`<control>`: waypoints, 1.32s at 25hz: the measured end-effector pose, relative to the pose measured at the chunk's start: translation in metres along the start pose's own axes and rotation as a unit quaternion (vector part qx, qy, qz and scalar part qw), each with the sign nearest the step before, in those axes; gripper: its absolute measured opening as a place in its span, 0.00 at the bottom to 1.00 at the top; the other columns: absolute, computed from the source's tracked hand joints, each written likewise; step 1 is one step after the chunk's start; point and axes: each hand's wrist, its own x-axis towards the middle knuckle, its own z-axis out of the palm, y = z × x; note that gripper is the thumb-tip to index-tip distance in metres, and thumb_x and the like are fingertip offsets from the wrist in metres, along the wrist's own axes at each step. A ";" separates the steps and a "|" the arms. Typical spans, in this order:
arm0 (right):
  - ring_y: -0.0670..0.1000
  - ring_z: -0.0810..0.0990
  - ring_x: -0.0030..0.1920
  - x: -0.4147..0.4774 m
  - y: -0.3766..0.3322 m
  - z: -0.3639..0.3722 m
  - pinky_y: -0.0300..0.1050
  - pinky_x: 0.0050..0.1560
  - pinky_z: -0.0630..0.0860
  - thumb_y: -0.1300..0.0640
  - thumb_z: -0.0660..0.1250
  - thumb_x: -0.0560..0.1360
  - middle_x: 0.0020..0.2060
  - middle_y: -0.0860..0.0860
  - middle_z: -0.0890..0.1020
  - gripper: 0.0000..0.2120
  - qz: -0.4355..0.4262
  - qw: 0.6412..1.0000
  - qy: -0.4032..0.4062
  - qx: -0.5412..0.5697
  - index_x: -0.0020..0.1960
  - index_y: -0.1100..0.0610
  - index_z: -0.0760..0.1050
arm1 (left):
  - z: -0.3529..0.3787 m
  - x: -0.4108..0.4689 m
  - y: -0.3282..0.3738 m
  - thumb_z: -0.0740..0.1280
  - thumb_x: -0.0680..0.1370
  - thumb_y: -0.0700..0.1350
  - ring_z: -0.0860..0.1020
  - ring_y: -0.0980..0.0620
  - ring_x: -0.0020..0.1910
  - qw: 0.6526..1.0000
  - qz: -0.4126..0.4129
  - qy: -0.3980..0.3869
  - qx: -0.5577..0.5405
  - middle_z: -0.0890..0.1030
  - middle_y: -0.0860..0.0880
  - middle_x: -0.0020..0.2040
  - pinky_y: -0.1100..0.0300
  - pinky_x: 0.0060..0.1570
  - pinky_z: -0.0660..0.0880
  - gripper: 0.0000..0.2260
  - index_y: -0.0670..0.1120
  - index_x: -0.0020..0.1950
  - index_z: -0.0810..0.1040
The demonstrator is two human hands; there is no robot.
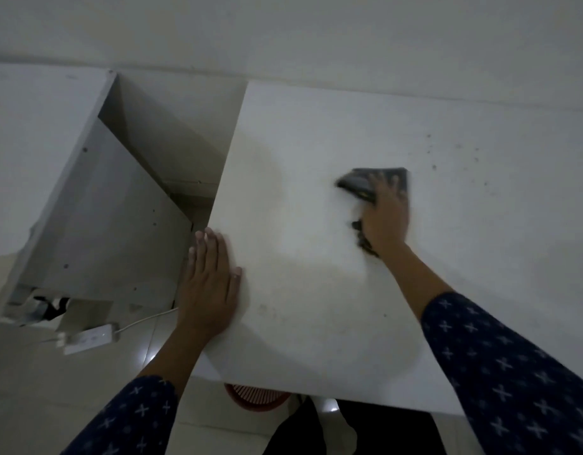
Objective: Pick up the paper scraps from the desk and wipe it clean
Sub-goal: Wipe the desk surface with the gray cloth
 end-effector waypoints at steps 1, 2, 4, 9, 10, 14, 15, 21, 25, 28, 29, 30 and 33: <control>0.58 0.76 0.62 -0.015 0.003 -0.012 0.53 0.61 0.75 0.65 0.54 0.77 0.65 0.59 0.74 0.24 0.044 0.999 0.006 0.022 0.72 0.54 0.63 | -0.001 0.000 0.001 0.40 0.80 0.56 0.38 0.46 0.76 1.000 0.000 0.000 -0.001 0.41 0.41 0.76 0.51 0.75 0.41 0.30 0.38 0.75 0.42; 0.56 0.83 0.46 -0.038 -0.010 -0.013 0.52 0.43 0.81 0.61 0.53 0.78 0.55 0.60 0.79 0.21 0.022 0.999 -0.002 0.035 0.70 0.52 0.66 | -0.001 0.000 0.001 0.40 0.79 0.56 0.39 0.46 0.76 1.000 0.000 0.000 -0.003 0.42 0.41 0.76 0.52 0.74 0.39 0.30 0.38 0.75 0.42; 0.55 0.83 0.36 -0.082 -0.058 0.003 0.49 0.33 0.81 0.53 0.52 0.79 0.47 0.59 0.81 0.17 -0.103 0.993 -0.052 0.036 0.65 0.48 0.71 | -0.001 0.000 0.001 0.40 0.79 0.57 0.39 0.45 0.76 1.000 0.010 0.004 -0.006 0.43 0.40 0.76 0.55 0.74 0.36 0.31 0.38 0.76 0.44; 0.50 0.54 0.76 -0.087 -0.096 0.060 0.43 0.76 0.49 0.65 0.58 0.75 0.75 0.52 0.59 0.28 -0.319 0.927 -0.197 0.010 0.74 0.55 0.60 | -0.002 0.002 0.001 0.40 0.79 0.57 0.41 0.44 0.76 1.000 0.024 0.014 -0.002 0.46 0.38 0.76 0.59 0.72 0.33 0.32 0.36 0.75 0.48; 0.50 0.59 0.74 -0.067 -0.075 0.052 0.35 0.74 0.53 0.66 0.62 0.73 0.74 0.52 0.62 0.29 -0.274 0.946 -0.170 0.031 0.73 0.54 0.63 | -0.002 0.000 0.002 0.40 0.79 0.57 0.41 0.44 0.76 1.000 0.024 0.014 0.000 0.46 0.38 0.76 0.59 0.72 0.32 0.32 0.36 0.75 0.47; 0.53 0.72 0.66 -0.004 0.034 -0.031 0.42 0.65 0.72 0.67 0.58 0.74 0.72 0.55 0.66 0.28 0.013 1.000 -0.014 0.025 0.73 0.52 0.63 | -0.005 0.002 0.009 0.42 0.80 0.55 0.47 0.42 0.76 0.997 0.079 0.015 0.022 0.50 0.37 0.76 0.56 0.74 0.36 0.30 0.34 0.75 0.49; 0.55 0.71 0.68 0.000 0.059 -0.051 0.48 0.68 0.69 0.67 0.55 0.75 0.72 0.57 0.66 0.28 0.063 0.998 0.000 0.011 0.74 0.53 0.61 | -0.004 0.009 0.017 0.41 0.81 0.55 0.48 0.41 0.76 0.993 0.114 0.009 0.028 0.52 0.36 0.76 0.54 0.74 0.38 0.30 0.34 0.75 0.50; 0.51 0.60 0.74 -0.054 0.001 -0.020 0.44 0.75 0.54 0.64 0.60 0.76 0.75 0.55 0.59 0.30 -0.201 0.957 -0.210 -0.008 0.76 0.56 0.56 | 0.021 0.072 0.114 0.41 0.82 0.55 0.51 0.42 0.74 0.978 0.210 0.000 -0.004 0.58 0.35 0.74 0.55 0.74 0.43 0.29 0.35 0.74 0.56; 0.50 0.53 0.76 0.006 0.052 -0.026 0.39 0.74 0.44 0.68 0.59 0.74 0.76 0.51 0.58 0.31 -0.156 0.979 -0.131 0.028 0.75 0.55 0.59 | 0.033 0.101 0.147 0.42 0.81 0.54 0.51 0.40 0.75 0.977 0.213 0.010 0.003 0.55 0.36 0.74 0.55 0.74 0.42 0.30 0.33 0.74 0.53; 0.52 0.56 0.76 0.053 0.137 -0.073 0.41 0.74 0.50 0.69 0.62 0.72 0.75 0.50 0.60 0.33 0.028 0.999 -0.019 -0.007 0.74 0.52 0.61 | 0.042 0.128 0.173 0.42 0.81 0.54 0.50 0.40 0.75 0.973 0.232 0.011 0.013 0.53 0.36 0.75 0.54 0.74 0.44 0.29 0.33 0.74 0.52; 0.53 0.56 0.76 0.061 0.161 -0.092 0.42 0.75 0.51 0.70 0.59 0.72 0.75 0.51 0.60 0.32 0.064 0.998 0.000 -0.010 0.74 0.53 0.62 | 0.046 0.140 0.183 0.42 0.81 0.54 0.50 0.41 0.75 0.972 0.236 0.011 0.015 0.53 0.36 0.75 0.53 0.74 0.45 0.30 0.33 0.74 0.52; 0.54 0.58 0.75 0.064 0.177 -0.107 0.45 0.75 0.53 0.70 0.57 0.73 0.75 0.53 0.61 0.31 0.086 0.996 0.013 -0.007 0.73 0.54 0.62 | 0.050 0.153 0.195 0.41 0.81 0.54 0.49 0.41 0.76 0.971 0.238 0.007 0.012 0.53 0.36 0.76 0.53 0.74 0.45 0.30 0.34 0.74 0.51; 0.60 0.74 0.65 0.055 0.156 -0.105 0.53 0.69 0.68 0.66 0.57 0.76 0.68 0.59 0.71 0.26 0.090 0.995 0.010 0.051 0.73 0.56 0.62 | 0.055 0.182 0.216 0.39 0.80 0.55 0.47 0.42 0.76 0.972 0.236 -0.005 -0.011 0.52 0.37 0.76 0.52 0.74 0.45 0.31 0.34 0.75 0.50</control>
